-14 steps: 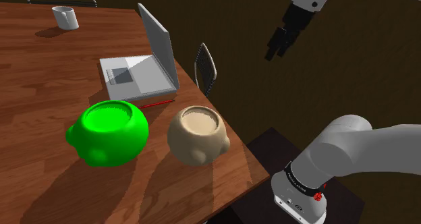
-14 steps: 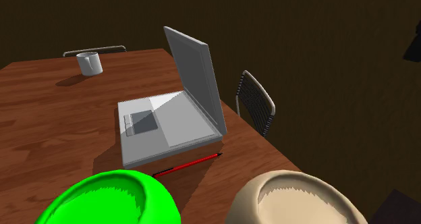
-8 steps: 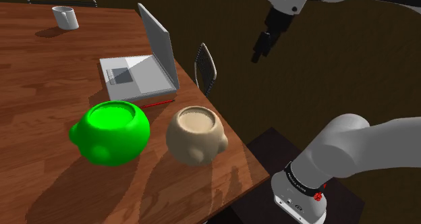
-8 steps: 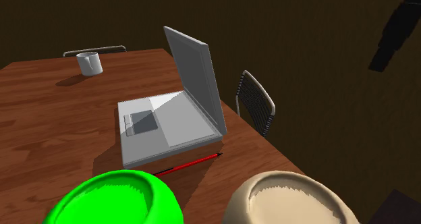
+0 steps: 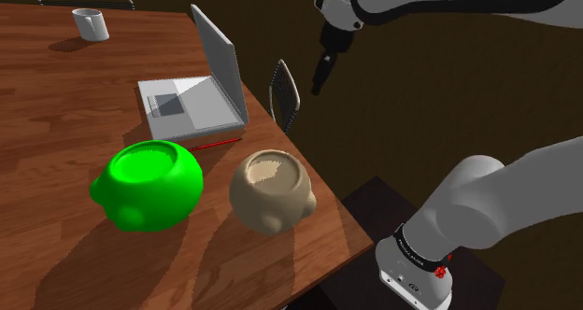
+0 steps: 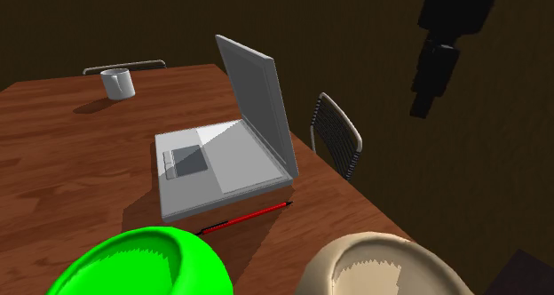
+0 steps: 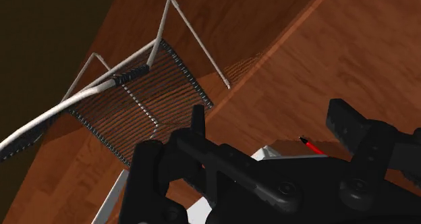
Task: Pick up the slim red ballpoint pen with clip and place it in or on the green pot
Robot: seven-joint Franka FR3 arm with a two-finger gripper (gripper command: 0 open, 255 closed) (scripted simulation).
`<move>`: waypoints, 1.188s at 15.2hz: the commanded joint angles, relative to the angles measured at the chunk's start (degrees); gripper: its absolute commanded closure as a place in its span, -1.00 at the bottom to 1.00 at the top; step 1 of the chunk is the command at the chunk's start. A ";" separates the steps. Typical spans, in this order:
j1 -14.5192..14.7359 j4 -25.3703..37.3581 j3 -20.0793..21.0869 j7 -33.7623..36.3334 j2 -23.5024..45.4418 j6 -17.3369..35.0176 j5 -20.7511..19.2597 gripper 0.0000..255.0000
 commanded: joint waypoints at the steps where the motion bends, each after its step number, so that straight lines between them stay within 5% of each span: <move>1: 1.22 0.59 1.18 -1.88 3.76 3.40 -1.02 -1.00; 18: 9.57 9.49 11.57 -11.13 29.66 20.16 -17.26 -1.00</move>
